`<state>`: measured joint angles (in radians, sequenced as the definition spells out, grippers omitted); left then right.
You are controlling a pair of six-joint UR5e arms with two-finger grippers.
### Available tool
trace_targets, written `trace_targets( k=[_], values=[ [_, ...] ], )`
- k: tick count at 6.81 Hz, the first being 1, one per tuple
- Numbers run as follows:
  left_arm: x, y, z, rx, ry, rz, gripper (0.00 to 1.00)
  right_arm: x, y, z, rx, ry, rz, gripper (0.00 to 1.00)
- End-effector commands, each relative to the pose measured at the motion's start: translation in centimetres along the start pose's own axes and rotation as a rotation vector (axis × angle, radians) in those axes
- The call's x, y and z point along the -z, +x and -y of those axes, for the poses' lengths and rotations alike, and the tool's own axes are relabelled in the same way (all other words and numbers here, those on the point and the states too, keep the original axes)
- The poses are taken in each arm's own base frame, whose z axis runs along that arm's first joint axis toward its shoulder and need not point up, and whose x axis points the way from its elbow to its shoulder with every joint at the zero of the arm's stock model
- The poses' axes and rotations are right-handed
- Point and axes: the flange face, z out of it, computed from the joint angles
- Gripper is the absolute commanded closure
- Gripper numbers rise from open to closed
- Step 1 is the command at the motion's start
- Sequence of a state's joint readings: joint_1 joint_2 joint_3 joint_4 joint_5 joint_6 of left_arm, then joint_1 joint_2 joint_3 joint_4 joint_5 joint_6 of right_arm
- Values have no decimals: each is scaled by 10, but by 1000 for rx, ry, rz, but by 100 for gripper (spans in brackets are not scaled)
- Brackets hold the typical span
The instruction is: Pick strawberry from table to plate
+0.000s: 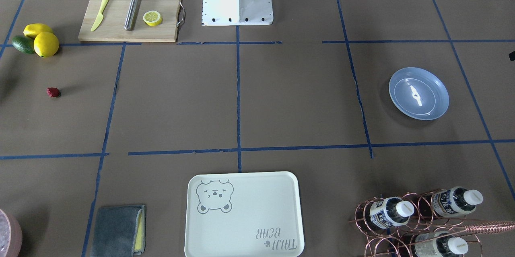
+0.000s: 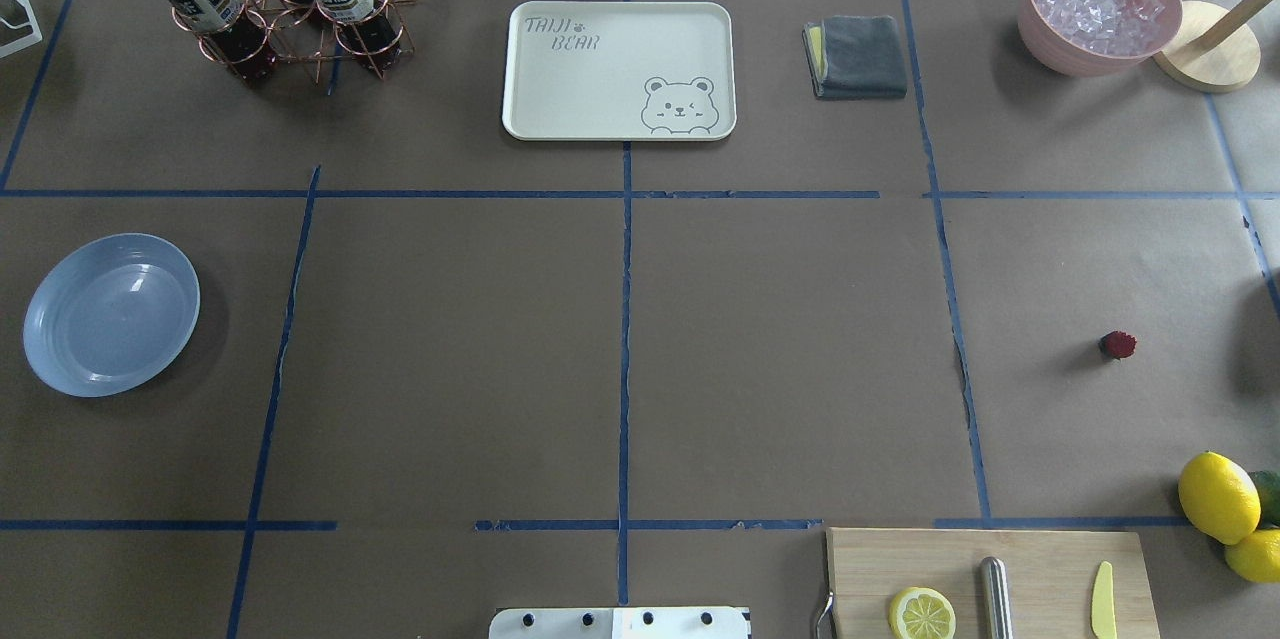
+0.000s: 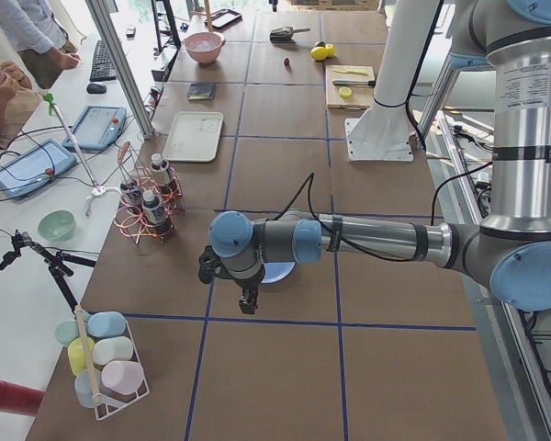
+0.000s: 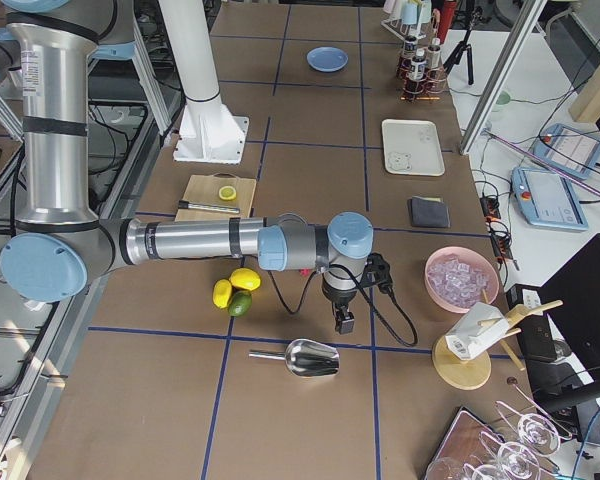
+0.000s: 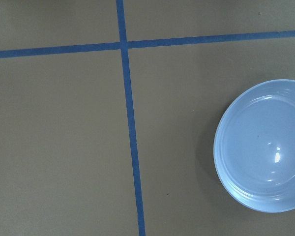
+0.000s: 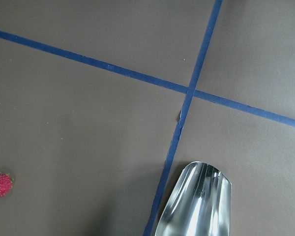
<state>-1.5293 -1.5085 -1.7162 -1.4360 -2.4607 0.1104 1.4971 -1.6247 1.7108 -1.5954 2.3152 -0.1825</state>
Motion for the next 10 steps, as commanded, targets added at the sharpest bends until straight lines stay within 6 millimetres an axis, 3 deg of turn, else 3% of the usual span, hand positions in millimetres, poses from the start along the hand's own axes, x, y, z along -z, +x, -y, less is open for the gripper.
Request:
trace_targets(
  k=[1, 2, 3, 5, 7, 8, 9, 10],
  values=[
    [13, 12, 2, -51, 37, 11, 0, 0, 0, 0, -2, 0, 1, 0],
    [18, 17, 8, -59, 46, 16, 0, 1, -1, 1, 0, 2, 1, 0],
    [10, 9, 6, -48, 32, 15, 0, 1, -1, 2, 3, 2, -2, 0],
    [11, 10, 1, -57, 39, 2, 0, -1, 0, 2, 0, -1, -1, 0],
    [14, 23, 8, -117, 75, -11, 0, -3, 0, -3, 5, -5, 4, 0],
    [-2, 25, 11, -143, 63, -13, 0, -5, 1, -3, 10, -7, 4, 0],
    [-44, 41, 19, -220, 11, -23, 0, -15, -4, -5, 20, -16, 9, 0],
    [-71, 31, 24, -198, 32, -26, 0, -18, -5, -5, 25, -20, 12, 0]
  ],
)
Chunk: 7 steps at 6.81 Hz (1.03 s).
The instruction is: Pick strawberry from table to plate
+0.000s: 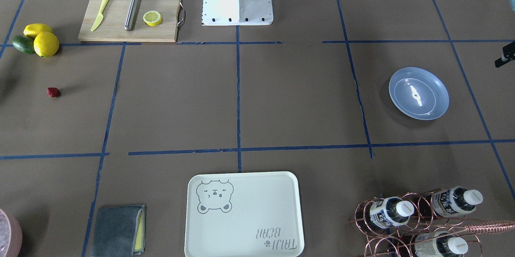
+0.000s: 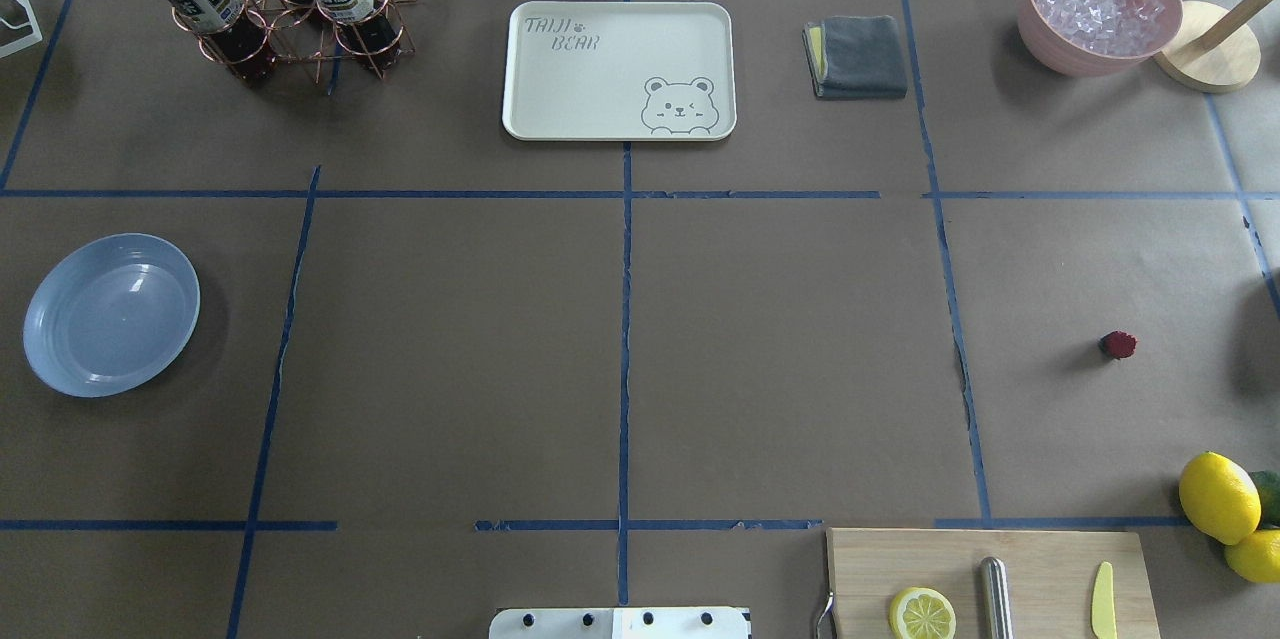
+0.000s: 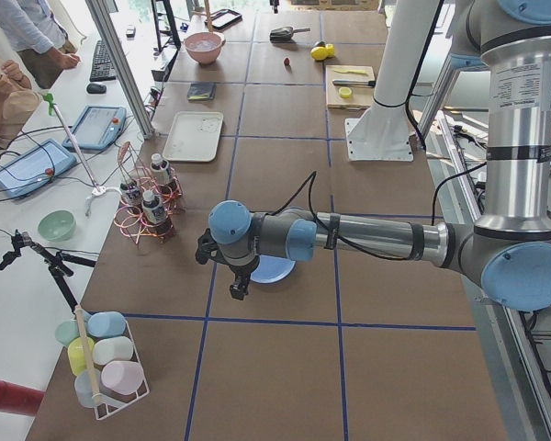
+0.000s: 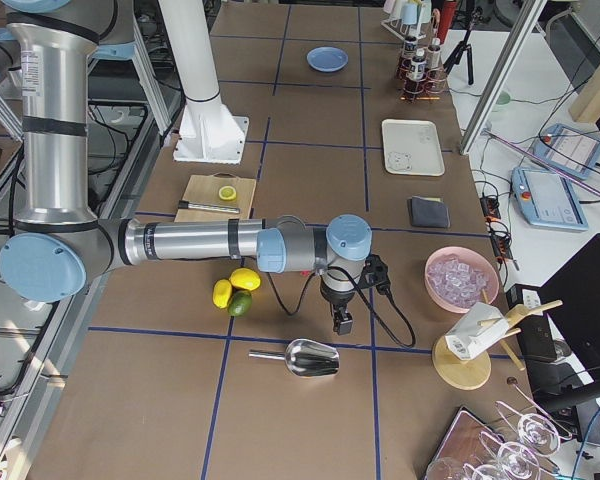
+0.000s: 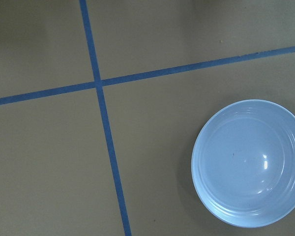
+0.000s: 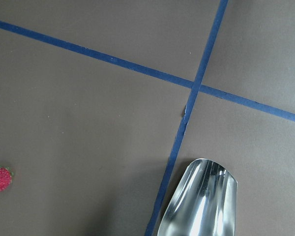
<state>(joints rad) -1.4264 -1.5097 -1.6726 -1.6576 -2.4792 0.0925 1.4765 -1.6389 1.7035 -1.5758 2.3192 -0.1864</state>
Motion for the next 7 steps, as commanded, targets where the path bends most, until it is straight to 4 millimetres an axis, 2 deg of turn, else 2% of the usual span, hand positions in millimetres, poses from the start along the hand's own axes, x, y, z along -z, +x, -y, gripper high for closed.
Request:
trace_targets(
  k=[1, 2, 3, 4, 5, 6, 7],
  values=[
    [-81, 0, 3, -17, 12, -17, 0, -10, -5, 0, 12, -14, 6, 0],
    [-119, 16, 1, 4, 22, -37, 0, -12, -7, 1, 14, -18, 7, 0],
    [-144, 31, 0, 10, 23, 15, 0, -12, -9, 1, 17, -19, 9, 0],
    [-158, 38, 0, 5, 3, 25, 6, -14, -12, 2, 18, -20, 34, 0],
    [-161, 38, -1, 13, -3, 26, 30, -15, -14, 2, 18, -19, 51, 0],
    [-160, 40, 0, 83, 3, 24, 95, -16, -14, 2, 18, -21, 52, 0],
    [-159, 42, 0, 93, 2, 16, 100, -15, -15, 2, 20, -19, 53, 0]
  ],
)
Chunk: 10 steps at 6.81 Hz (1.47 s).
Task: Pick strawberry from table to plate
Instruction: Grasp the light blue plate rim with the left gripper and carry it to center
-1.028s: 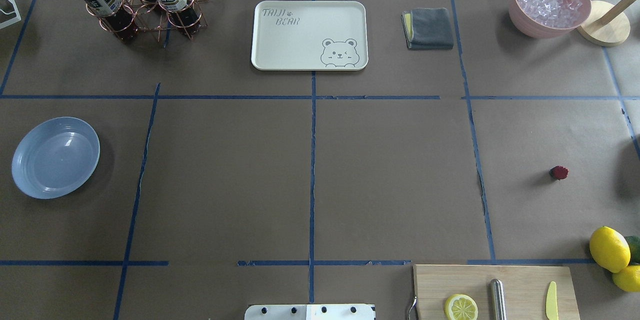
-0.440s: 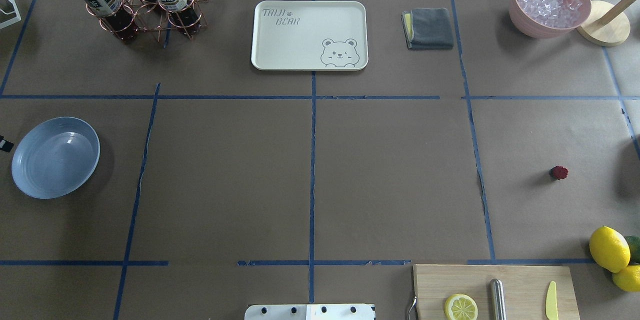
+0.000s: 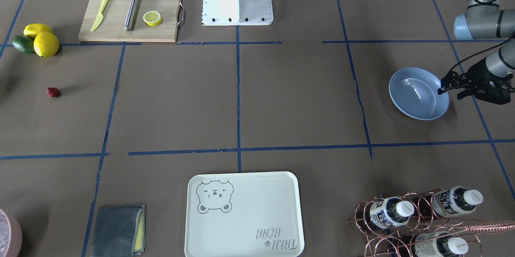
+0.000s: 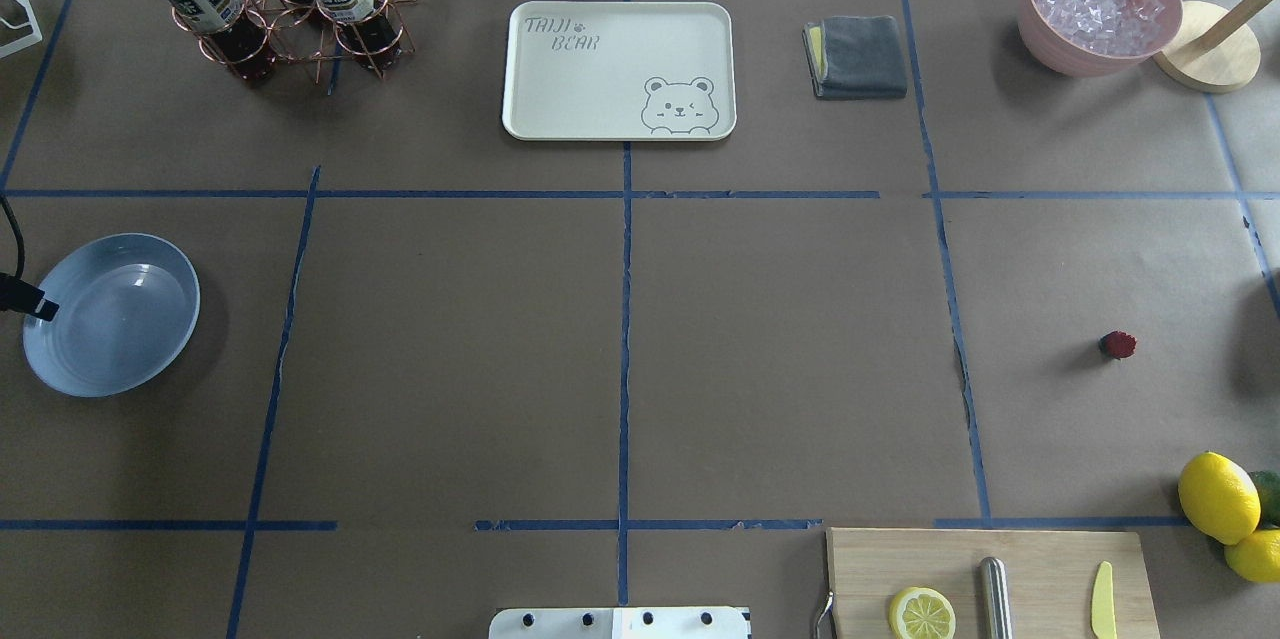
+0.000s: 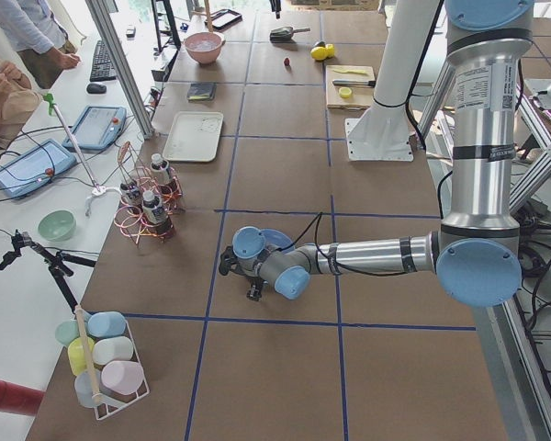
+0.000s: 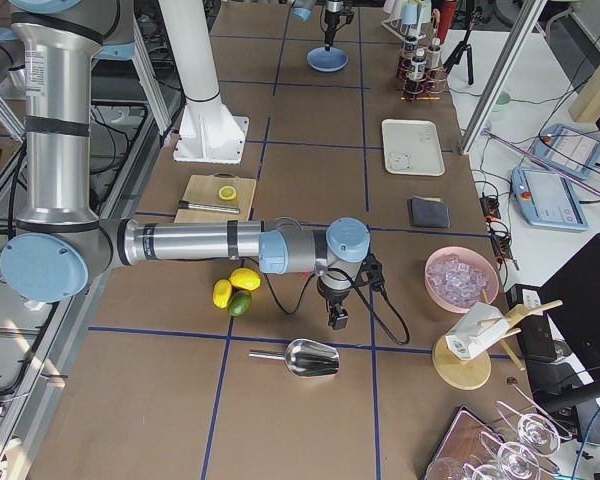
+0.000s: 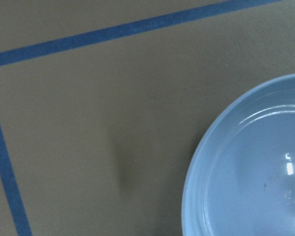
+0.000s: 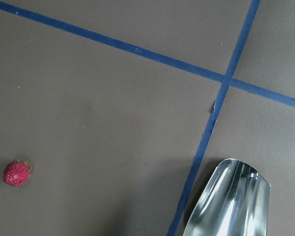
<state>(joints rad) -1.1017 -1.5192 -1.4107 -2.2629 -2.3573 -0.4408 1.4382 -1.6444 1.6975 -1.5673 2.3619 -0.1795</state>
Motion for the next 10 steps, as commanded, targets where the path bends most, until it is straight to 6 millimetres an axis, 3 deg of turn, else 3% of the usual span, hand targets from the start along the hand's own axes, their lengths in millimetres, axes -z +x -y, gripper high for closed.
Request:
trace_targets(
  k=[1, 2, 3, 5, 6, 7, 8, 9, 10],
  values=[
    [3, 7, 1, 24, 4, -13, 100, 0, -1, 1, 3, 0, 4, 0],
    [10, 22, 2, 7, -13, -84, 100, -1, -1, 1, 3, 0, 4, 0],
    [28, 54, 4, -2, -37, -200, 100, -1, -1, 1, 3, 0, 4, 0],
    [93, 140, 25, 196, 11, -299, 100, 1, -5, 1, 4, 7, 30, 0],
    [89, 183, 31, 229, 9, -358, 100, 0, -6, 1, 0, 8, 49, 0],
    [66, 253, 45, 282, 15, -390, 100, -1, -6, 2, 2, 7, 51, 0],
    [32, 344, 56, 363, 28, -404, 100, -3, -5, 1, -3, 3, 50, 0],
    [-6, 436, 44, 419, 2, -428, 100, -7, -3, 0, -3, -5, 48, 0],
    [-31, 504, 37, 470, -10, -423, 100, -8, -4, 0, -5, -7, 50, 0]
  ],
)
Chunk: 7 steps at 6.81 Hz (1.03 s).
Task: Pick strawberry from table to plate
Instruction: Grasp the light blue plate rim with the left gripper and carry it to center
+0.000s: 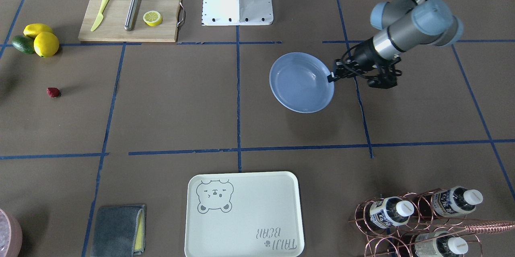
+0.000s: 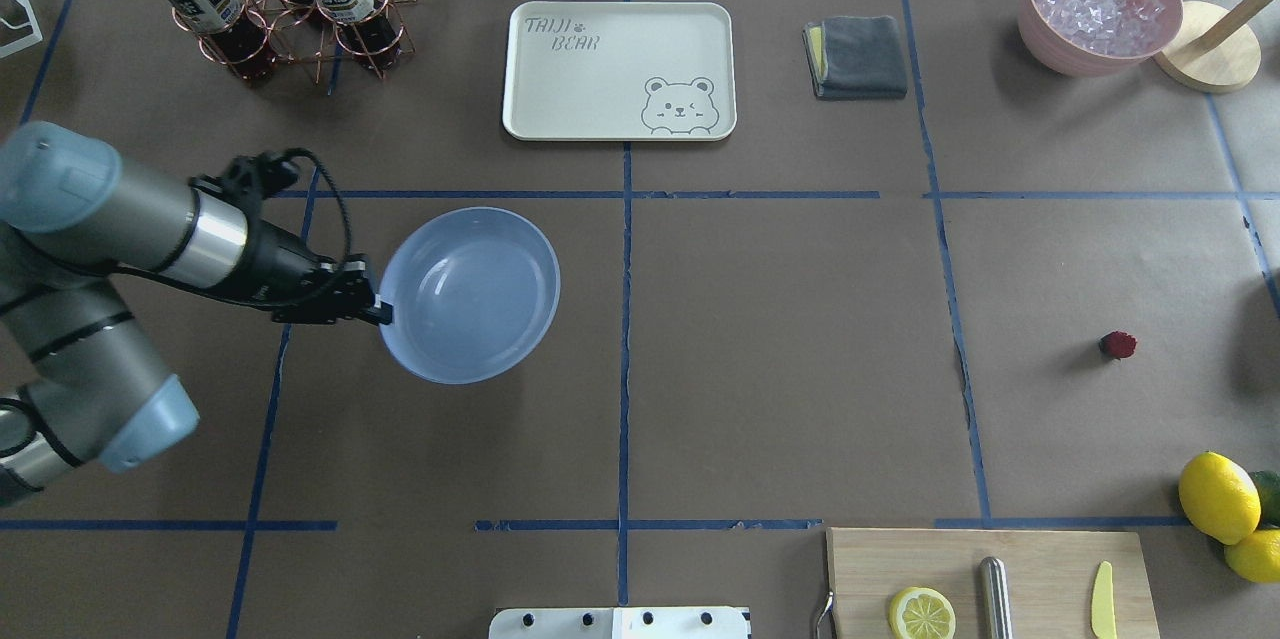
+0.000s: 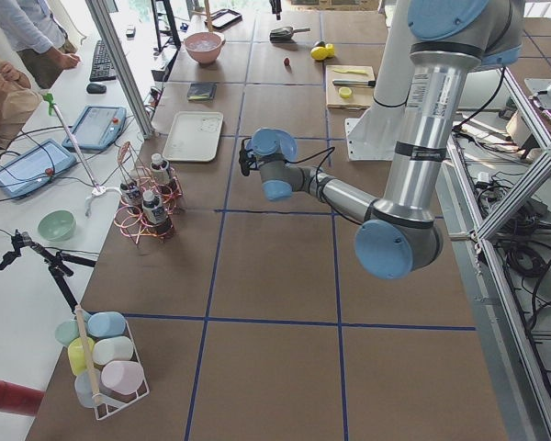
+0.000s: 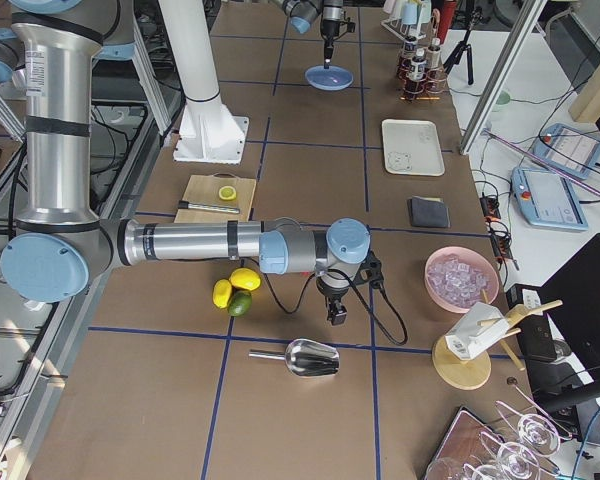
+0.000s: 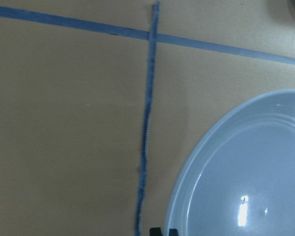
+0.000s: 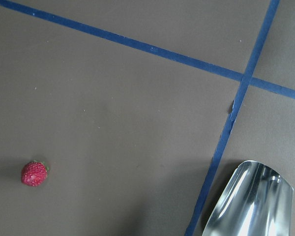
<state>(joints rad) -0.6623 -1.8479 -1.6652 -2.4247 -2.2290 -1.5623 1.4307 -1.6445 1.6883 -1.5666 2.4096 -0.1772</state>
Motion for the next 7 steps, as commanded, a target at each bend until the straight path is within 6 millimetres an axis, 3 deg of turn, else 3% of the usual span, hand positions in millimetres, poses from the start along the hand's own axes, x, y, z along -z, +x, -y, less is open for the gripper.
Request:
trace_targets(
  k=[1, 3, 5, 7],
  values=[
    [-91, 97, -56, 86, 50, 22, 100, -3, 1, 0, -1, -5, 0, 0],
    [-112, 95, -68, 91, 93, 66, 100, -3, 1, 0, -2, -4, 0, 0],
    [-116, 92, -70, 93, 90, 77, 100, -2, -1, 0, -1, -1, 10, 0],
    [-112, 97, -74, 87, 87, 65, 34, -2, -9, 3, -11, 7, 72, 0]
  ],
)
